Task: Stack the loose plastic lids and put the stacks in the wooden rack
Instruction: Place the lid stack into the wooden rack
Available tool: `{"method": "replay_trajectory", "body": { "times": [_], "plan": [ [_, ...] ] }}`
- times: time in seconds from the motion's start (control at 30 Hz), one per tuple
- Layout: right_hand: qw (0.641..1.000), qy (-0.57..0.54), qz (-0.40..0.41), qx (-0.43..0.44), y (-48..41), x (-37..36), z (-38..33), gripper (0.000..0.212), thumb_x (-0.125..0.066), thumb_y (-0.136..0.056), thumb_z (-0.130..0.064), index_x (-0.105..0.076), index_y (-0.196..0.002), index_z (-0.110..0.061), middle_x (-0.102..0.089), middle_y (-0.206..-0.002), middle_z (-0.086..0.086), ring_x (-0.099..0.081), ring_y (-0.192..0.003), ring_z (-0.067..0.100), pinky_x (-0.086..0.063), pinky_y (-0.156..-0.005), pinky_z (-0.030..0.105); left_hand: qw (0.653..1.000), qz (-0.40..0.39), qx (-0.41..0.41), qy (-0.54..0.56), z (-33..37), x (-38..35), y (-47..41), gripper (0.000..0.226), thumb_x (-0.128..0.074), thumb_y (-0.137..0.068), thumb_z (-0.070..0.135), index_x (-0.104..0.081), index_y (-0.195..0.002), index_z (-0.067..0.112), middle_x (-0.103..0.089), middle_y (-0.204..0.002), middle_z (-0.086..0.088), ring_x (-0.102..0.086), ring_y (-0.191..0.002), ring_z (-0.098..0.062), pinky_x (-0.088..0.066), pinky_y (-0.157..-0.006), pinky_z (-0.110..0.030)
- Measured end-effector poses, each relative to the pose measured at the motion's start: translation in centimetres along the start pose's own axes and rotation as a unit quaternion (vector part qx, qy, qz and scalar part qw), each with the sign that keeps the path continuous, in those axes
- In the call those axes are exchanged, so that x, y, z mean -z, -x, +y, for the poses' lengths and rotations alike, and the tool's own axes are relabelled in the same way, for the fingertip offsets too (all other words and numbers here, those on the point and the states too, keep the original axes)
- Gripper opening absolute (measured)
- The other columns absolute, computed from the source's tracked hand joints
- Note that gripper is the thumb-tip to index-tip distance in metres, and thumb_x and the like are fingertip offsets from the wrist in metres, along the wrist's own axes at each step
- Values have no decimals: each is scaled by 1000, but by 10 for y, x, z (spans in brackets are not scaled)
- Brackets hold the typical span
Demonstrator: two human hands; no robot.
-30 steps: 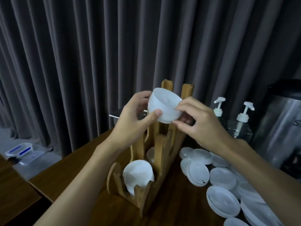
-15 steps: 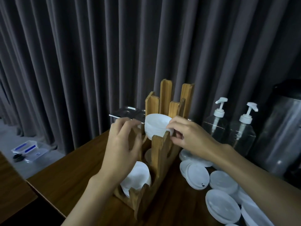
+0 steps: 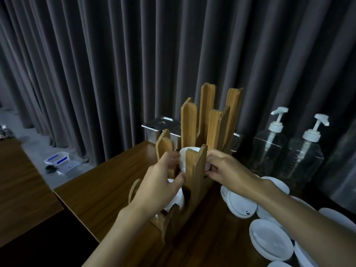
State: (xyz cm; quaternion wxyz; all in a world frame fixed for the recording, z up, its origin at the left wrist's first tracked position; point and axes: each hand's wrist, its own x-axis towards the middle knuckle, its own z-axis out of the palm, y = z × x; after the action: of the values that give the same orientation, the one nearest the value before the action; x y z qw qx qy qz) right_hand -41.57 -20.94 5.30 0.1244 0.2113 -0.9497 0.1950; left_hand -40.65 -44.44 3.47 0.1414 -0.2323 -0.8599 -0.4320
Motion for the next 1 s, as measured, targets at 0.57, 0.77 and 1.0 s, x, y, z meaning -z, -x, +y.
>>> {"method": "replay_trajectory", "body": {
  "times": [0.57,0.77,1.0],
  "plan": [
    [997,7,-83,-10,6,-6,13,30,-63,-97,-14,-67,-127,-19,-50,-135,-13,-55,-111,0,-50,-96,22,993,-99,6,-71,-14,-10,-6,48,-52,-103,14,-41,-147,29,-64,-135,4,-62,-121,-9,-48,-98,-19],
    [998,6,-54,-17,19,-16,20,42,-68,-94,-31,-61,-134,-24,-40,-142,-16,-62,-85,8,-56,-77,29,987,-132,5,-87,-16,-10,-9,46,-55,-103,18,-41,-145,30,-58,-145,5,-57,-130,-14,-46,-112,-39],
    [997,-29,-71,-28,26,-26,26,48,-66,-93,-44,-54,-139,-36,-22,-153,-23,-55,-107,7,-54,-86,25,980,-167,6,-106,-16,-5,-10,50,-56,-103,29,-35,-148,33,-54,-149,7,-52,-137,-16,-41,-115,-49]
  ]
}}
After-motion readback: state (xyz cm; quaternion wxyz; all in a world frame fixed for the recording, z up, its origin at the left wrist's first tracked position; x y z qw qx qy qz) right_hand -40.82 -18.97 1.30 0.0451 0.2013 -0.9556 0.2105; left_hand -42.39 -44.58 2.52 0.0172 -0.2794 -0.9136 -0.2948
